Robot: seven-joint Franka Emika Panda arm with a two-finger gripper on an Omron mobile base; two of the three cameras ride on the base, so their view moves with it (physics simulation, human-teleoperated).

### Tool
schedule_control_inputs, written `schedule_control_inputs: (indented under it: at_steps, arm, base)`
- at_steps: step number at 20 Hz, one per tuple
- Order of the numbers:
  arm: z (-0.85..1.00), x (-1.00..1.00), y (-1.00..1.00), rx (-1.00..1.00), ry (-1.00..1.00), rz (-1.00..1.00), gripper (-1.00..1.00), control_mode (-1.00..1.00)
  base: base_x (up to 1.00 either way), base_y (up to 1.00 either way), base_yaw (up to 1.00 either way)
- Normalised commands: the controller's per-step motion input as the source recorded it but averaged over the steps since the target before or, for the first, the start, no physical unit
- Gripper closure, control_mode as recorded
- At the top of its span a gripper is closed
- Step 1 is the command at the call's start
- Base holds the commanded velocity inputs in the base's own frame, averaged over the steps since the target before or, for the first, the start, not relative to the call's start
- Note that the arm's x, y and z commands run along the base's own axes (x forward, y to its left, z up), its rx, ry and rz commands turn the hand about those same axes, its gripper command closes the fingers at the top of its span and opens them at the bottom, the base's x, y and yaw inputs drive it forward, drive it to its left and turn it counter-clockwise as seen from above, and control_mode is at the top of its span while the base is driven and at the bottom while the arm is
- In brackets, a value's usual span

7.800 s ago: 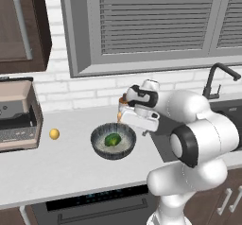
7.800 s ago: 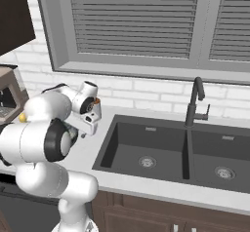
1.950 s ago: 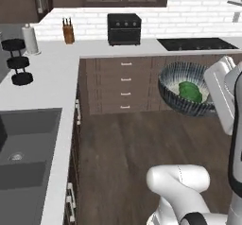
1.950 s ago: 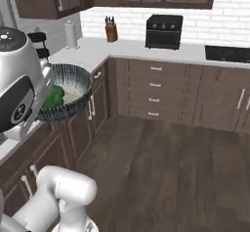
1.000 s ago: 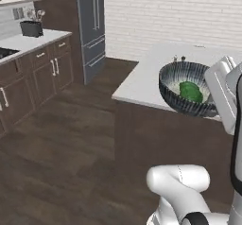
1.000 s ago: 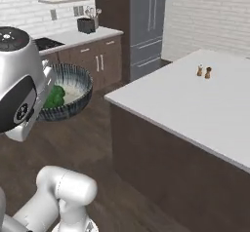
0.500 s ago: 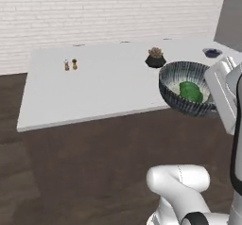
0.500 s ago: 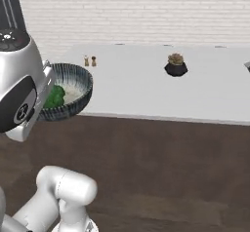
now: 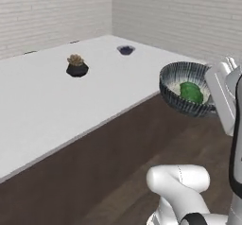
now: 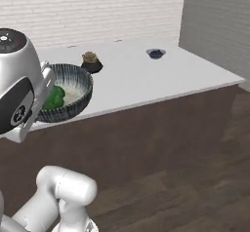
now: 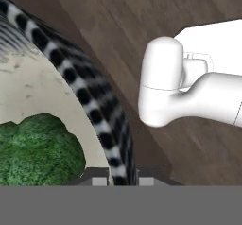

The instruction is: Pick the broccoli from the sink and place it in the bowl. Then pick the bowl and place it in the microwave. Then close the microwave door and press the start button.

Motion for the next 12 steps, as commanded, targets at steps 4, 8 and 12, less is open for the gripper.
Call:
schedule_control_inputs:
  at_steps: [4, 8, 12]
  arm:
    - [0.0, 0.0, 0.0, 0.0, 0.0, 0.0, 1.0, 1.0]
    - [0.0, 0.0, 0.0, 0.0, 0.0, 0.0, 1.0, 1.0]
    - [0.0, 0.0, 0.0, 0.0, 0.0, 0.0, 1.0, 1.0]
  base:
    - [0.39, 0.32, -0.72]
    - [0.24, 0.3, -0.74]
    - [0.18, 0.29, -0.72]
